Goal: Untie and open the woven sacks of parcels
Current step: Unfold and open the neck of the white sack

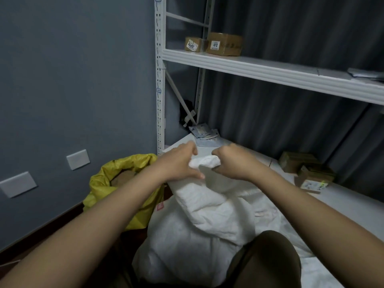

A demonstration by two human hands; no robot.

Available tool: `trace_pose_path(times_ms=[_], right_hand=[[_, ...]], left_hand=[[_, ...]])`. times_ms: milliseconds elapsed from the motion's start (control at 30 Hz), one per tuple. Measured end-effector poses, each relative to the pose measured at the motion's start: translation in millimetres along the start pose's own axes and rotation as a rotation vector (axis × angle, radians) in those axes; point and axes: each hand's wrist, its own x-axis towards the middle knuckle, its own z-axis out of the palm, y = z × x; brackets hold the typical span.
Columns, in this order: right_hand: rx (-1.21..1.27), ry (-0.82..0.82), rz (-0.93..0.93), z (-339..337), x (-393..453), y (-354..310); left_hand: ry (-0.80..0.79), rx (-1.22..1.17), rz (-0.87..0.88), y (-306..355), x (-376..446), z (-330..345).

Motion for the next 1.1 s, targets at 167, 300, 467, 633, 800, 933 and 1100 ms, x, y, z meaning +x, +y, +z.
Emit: trace_pose_path(times_ms=[167, 300, 467, 633, 800, 933, 1100], right_hand=[[0.039, -0.007, 0.056, -7.5, 0.5, 4.8], [0.165, -0.253, 0.091, 4.9, -0.8, 0.2], [0.029, -0.064, 0.042, 6.2, -1.1, 3.3], [0.613, -0.361, 0.067, 8.3, -7.0, 2.9], [0.436, -0.069, 0.054, 20.6, -6.9, 14.4], [0.787, -0.429, 0.133, 21.0, -6.4, 3.6], [0.228, -0.123, 0.115, 30.3, -5.6, 9.9]], left_hand=[[0.090, -0.176, 0.113, 2.8, -8.5, 6.1], [0.186, 0.168, -0.064, -2.7, -8.8, 11.6], [0.244, 0.116, 0.110, 5.5, -10.3, 27.0], [0.092, -0.458, 0.235, -11.1, -9.8, 19.6], [0.027, -0.611, 0.009, -26.8, -12.8, 10.9], [0.106, 0.173, 0.145, -5.5, -14.7, 24.9], [0.080, -0.384, 0.045, -15.5, -16.5, 20.4]])
